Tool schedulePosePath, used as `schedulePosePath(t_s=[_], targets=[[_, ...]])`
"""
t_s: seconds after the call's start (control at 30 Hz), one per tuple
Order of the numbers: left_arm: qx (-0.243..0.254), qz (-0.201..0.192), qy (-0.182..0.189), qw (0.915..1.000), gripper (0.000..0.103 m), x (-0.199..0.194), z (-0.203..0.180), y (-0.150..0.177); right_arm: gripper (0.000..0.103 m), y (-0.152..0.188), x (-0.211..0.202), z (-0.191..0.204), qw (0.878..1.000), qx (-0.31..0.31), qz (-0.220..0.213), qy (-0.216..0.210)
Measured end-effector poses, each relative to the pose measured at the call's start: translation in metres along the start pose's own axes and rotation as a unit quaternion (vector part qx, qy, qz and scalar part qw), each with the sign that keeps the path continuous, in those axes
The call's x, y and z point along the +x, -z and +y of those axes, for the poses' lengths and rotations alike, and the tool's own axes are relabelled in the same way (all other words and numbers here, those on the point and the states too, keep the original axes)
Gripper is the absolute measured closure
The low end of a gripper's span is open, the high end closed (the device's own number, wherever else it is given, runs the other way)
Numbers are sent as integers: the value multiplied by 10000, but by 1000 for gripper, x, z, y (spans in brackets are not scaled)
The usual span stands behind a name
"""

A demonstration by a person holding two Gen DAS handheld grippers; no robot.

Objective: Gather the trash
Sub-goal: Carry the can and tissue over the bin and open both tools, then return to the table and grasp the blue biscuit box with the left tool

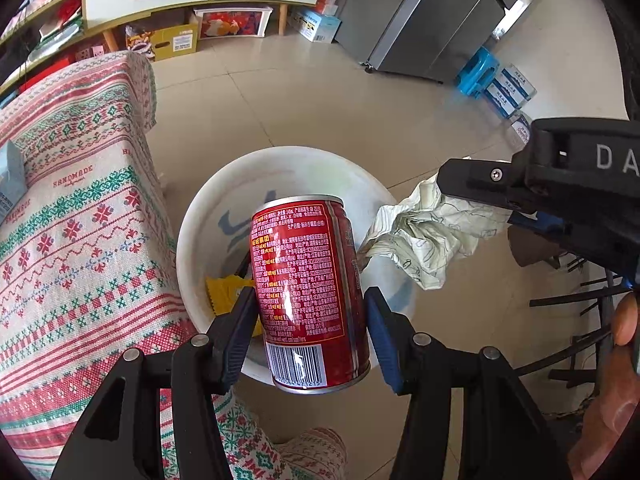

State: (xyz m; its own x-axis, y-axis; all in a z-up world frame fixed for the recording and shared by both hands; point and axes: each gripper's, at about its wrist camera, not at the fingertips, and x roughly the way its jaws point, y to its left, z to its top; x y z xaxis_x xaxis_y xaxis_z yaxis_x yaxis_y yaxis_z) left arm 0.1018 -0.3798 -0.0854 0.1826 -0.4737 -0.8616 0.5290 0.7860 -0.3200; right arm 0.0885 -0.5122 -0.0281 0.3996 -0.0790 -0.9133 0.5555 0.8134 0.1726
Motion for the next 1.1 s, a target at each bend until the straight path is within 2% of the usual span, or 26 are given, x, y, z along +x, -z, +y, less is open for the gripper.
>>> schedulePosePath(t_s=[0.13,0.2,0.37,0.63,0.97,1.03,1.1], targets=[[-238,107,51,9996,45,5,7,-5,64,-3,8,4,9999,-77,70,77],[-377,118,72,9992,45,4,12,-6,55,-4,10,5,9999,-81,107,43],[-424,30,25,9991,42,-8,17,-5,47,-4,1,5,10000,-22,-68,2],[-495,-187,-142,9985,42,-43,31,6,46,-4,1,2,10000,71,-40,-58],[-543,-531,-938,9927,42,-101,74,29,45,-1,-11,17,9992,-76,-268,-287],[-592,-593,-1095,9905,42,-114,90,33,41,0,-20,24,9980,-195,-482,-368],[-685,-673,-1274,9872,42,-130,109,39,30,3,-31,35,9954,-384,-755,-447]])
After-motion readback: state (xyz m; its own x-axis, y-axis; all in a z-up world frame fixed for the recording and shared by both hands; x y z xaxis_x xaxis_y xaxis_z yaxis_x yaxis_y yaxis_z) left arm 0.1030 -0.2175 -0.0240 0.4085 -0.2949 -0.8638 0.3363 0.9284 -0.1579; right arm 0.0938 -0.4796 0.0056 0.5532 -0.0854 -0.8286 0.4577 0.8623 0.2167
